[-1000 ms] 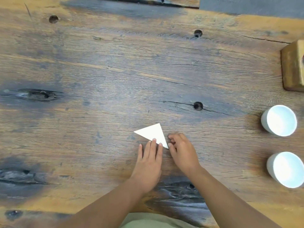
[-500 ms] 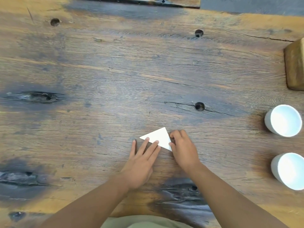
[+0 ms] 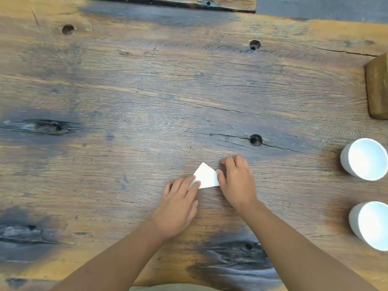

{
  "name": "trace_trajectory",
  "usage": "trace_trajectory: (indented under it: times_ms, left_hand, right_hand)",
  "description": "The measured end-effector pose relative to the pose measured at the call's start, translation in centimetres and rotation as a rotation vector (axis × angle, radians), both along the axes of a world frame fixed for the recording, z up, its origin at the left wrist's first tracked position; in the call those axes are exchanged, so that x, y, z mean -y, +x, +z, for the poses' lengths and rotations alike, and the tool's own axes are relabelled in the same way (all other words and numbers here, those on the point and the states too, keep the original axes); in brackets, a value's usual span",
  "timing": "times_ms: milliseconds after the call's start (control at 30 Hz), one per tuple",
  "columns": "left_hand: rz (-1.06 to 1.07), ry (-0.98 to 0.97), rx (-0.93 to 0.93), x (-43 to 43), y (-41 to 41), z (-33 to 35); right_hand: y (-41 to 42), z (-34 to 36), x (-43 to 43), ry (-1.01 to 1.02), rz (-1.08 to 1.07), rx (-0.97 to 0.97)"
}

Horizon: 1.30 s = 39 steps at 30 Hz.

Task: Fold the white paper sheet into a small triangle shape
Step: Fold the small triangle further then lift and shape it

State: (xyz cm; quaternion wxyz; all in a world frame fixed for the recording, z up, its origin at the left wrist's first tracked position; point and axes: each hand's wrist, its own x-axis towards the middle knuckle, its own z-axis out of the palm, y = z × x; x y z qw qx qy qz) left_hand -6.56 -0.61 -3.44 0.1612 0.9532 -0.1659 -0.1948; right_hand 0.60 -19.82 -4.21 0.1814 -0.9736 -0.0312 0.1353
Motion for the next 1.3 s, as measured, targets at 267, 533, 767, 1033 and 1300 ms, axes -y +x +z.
trace_trajectory:
  times_ms: [267, 533, 767, 1033, 1300]
  left_hand:
    - [0.394, 0.014, -0.008, 2.1, 5.6, -2.2]
    - [0.594, 0.073, 0.059, 4.2, 6.1, -5.0]
    - [0.572, 0.164, 0.077, 4.4, 6.2, -6.0]
    - [0.562, 0.187, 0.043, 4.3, 6.3, -5.5]
    - [0.465, 0.112, 0.09, 1.8, 5.0, -5.8]
  right_hand:
    - [2.5, -2.5, -2.5, -0.028, -0.064, 0.079]
    - [2.5, -5.1, -4.6, -0.143, -0.093, 0.092]
    - [2.7, -5.2, -4.6, -0.194, -0.07, 0.075]
    - [2.8, -5.1, -3.8, -0.207, -0.03, 0.077]
    - [2.7, -5.4, -0.2, -0.213, 0.107, 0.138]
